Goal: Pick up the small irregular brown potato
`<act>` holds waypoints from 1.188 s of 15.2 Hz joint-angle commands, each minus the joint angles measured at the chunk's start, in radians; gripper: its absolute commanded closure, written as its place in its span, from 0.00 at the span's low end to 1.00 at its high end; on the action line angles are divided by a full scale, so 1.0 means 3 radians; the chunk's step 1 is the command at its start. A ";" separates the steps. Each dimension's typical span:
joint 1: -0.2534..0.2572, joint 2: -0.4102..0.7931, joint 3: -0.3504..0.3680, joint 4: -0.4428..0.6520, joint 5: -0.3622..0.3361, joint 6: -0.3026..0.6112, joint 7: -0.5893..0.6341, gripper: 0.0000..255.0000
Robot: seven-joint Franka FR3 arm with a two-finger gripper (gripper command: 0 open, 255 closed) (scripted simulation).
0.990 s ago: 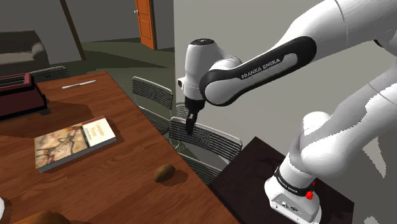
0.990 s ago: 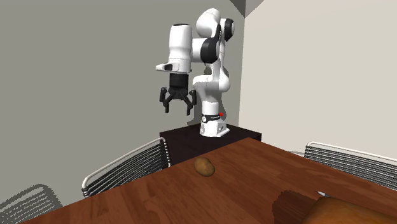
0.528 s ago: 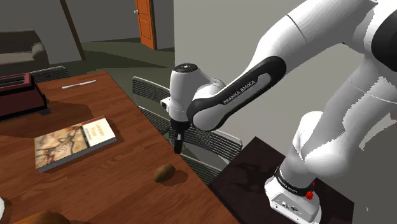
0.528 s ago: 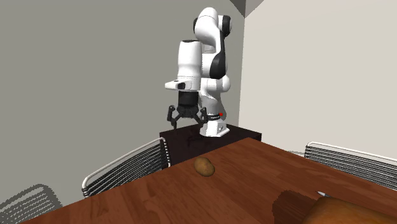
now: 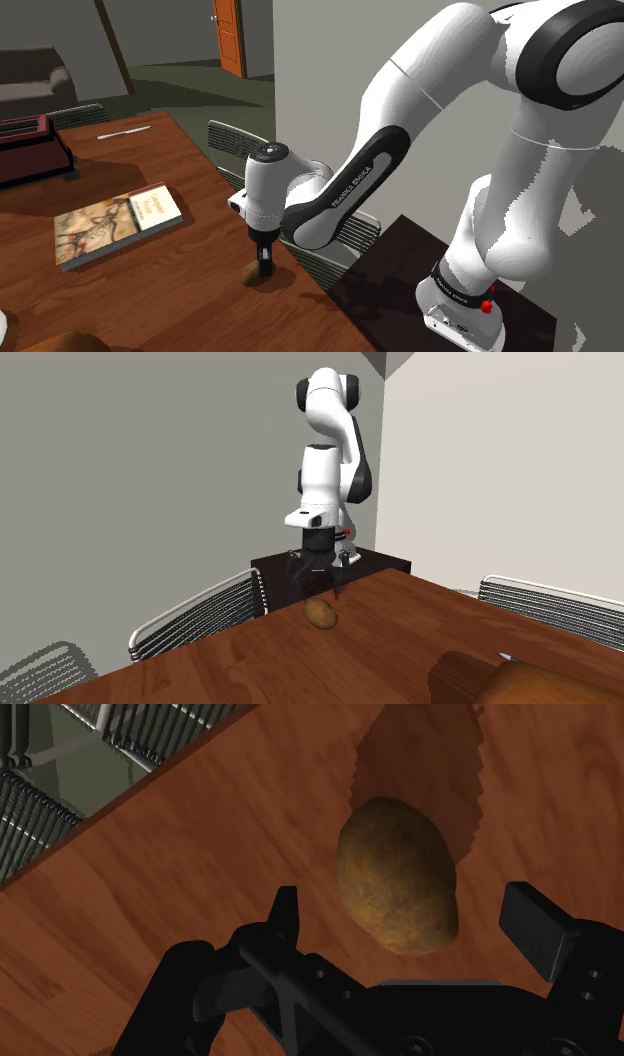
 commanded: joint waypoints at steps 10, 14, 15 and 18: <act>0.0094 0.0421 -0.0107 0.0041 -0.0327 0.0364 0.0218 1.00; 0.0096 0.0422 -0.0107 0.0041 -0.0328 0.0365 0.0221 1.00; 0.0096 0.0422 -0.0107 0.0041 -0.0328 0.0365 0.0221 1.00; 0.0096 0.0422 -0.0107 0.0040 -0.0328 0.0366 0.0221 1.00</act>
